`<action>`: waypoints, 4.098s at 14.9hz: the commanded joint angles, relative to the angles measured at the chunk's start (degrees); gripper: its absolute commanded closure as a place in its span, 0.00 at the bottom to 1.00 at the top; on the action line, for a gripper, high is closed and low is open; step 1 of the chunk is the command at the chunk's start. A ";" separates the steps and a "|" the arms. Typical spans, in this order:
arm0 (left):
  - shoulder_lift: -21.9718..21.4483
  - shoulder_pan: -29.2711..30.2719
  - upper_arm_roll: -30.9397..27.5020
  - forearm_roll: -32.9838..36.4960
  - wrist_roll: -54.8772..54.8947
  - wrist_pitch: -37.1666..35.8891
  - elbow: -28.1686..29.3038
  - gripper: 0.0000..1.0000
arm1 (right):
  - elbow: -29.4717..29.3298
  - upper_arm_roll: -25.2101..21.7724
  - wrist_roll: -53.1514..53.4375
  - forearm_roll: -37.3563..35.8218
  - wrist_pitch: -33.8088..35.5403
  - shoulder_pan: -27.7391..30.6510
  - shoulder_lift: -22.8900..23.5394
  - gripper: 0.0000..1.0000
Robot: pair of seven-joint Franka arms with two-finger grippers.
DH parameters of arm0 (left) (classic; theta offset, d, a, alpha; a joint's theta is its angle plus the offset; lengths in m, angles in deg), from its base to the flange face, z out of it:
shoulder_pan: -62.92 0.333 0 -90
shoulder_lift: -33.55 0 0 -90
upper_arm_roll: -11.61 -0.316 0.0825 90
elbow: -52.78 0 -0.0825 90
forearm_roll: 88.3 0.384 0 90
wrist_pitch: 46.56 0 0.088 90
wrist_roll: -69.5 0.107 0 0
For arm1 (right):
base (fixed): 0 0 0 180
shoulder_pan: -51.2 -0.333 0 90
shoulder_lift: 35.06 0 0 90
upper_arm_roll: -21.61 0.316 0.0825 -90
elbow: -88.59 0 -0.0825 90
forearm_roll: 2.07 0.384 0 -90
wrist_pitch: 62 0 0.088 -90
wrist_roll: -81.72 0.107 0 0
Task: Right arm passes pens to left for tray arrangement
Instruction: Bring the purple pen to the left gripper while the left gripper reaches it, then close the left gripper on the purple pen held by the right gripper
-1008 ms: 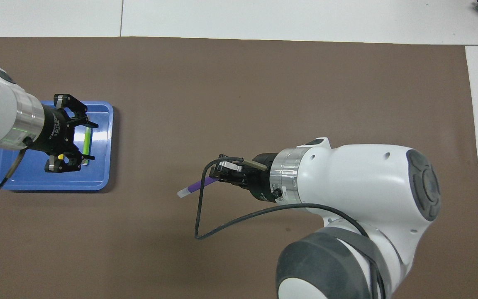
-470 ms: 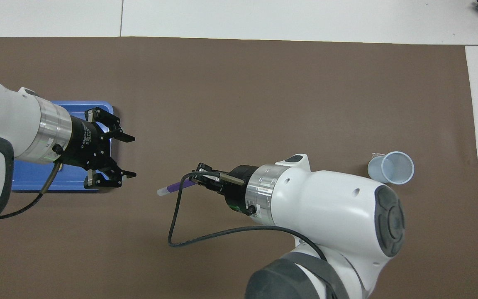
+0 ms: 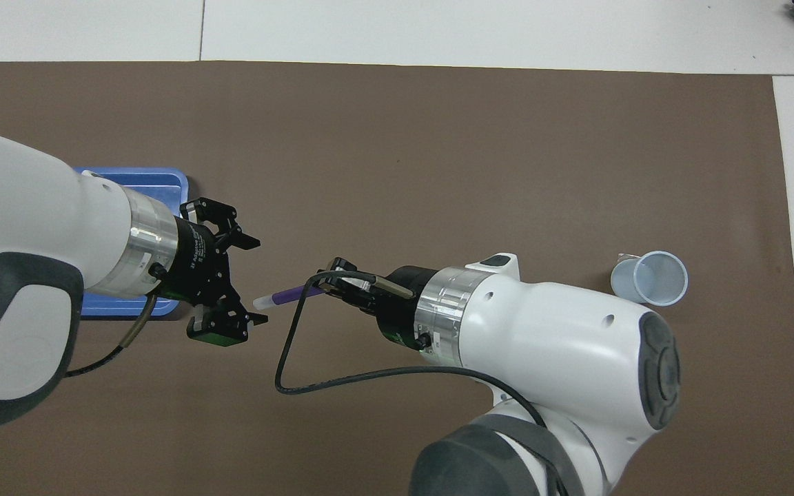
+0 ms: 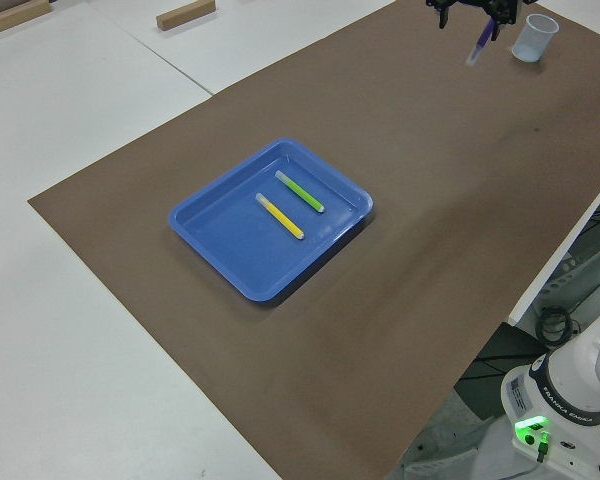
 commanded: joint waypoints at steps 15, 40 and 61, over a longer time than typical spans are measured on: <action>-6.24 -6.06 -0.57 -0.74 -5.19 11.75 11.94 0.02 | 0.61 0.13 -0.20 1.73 -1.81 -0.49 1.31 1.00; -6.95 -7.55 -0.57 -0.39 -3.52 13.87 13.26 1.00 | 0.17 0.13 -0.29 1.73 -2.60 -0.49 1.84 1.00; -7.83 -7.38 -0.83 1.64 -2.20 12.73 13.08 0.36 | 0.26 0.13 -0.29 1.73 -2.60 -0.49 1.84 1.00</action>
